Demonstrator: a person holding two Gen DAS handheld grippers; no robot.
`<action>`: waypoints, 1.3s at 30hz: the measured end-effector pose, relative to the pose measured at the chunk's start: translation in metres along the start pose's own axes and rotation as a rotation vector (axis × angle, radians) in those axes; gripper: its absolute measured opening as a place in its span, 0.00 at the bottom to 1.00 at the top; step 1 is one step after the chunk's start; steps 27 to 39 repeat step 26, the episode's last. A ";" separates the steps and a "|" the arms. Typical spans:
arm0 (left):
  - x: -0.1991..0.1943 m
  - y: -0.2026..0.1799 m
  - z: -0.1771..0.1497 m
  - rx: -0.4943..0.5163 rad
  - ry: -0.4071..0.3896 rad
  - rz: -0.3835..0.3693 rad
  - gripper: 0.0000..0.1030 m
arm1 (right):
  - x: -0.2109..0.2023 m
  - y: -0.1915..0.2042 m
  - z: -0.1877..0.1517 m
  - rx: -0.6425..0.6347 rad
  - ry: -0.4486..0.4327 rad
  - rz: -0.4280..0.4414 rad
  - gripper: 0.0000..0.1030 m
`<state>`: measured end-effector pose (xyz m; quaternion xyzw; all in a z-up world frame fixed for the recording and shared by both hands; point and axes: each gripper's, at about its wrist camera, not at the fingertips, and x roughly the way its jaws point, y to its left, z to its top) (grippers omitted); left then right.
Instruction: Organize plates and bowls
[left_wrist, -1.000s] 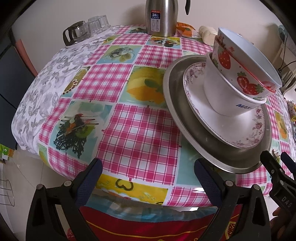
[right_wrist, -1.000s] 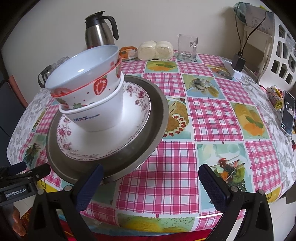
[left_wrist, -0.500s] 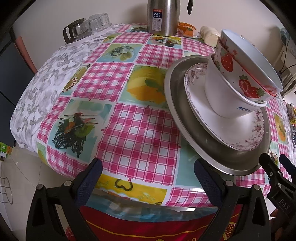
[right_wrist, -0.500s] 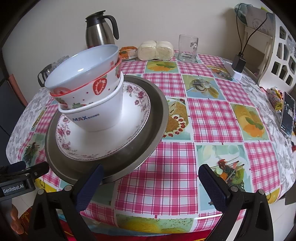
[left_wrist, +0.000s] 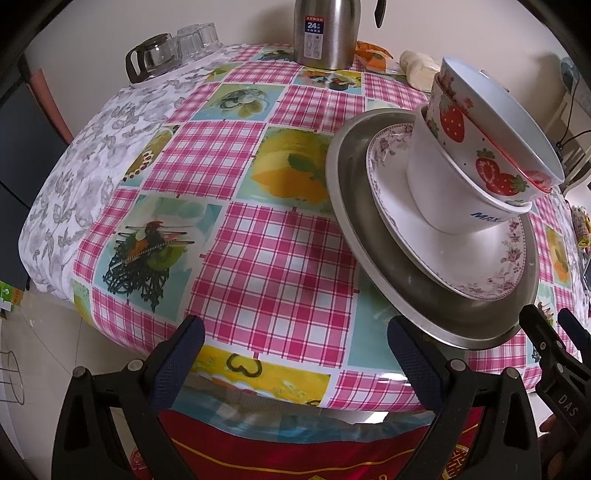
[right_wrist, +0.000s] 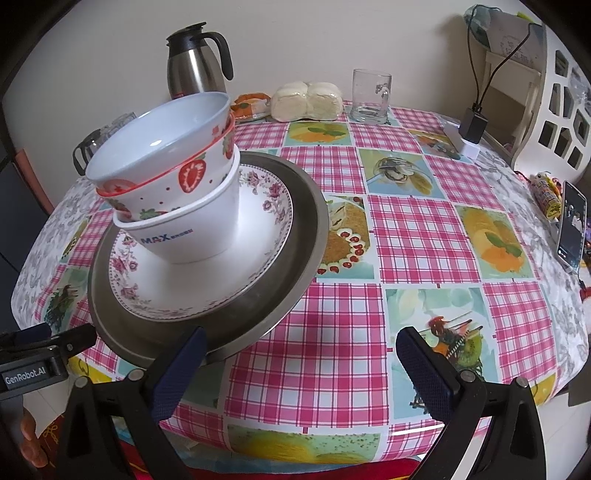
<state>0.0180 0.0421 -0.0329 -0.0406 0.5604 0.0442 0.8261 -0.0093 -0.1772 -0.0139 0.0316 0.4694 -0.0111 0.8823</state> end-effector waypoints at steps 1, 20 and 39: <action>0.000 0.000 0.000 0.000 0.001 0.001 0.96 | 0.000 0.000 0.000 0.000 0.001 -0.001 1.00; 0.002 0.004 0.000 -0.013 0.007 0.020 0.96 | 0.002 -0.003 0.000 0.011 0.009 -0.011 1.00; 0.002 0.005 0.000 -0.018 0.009 0.012 0.96 | 0.002 -0.003 0.000 0.011 0.009 -0.012 1.00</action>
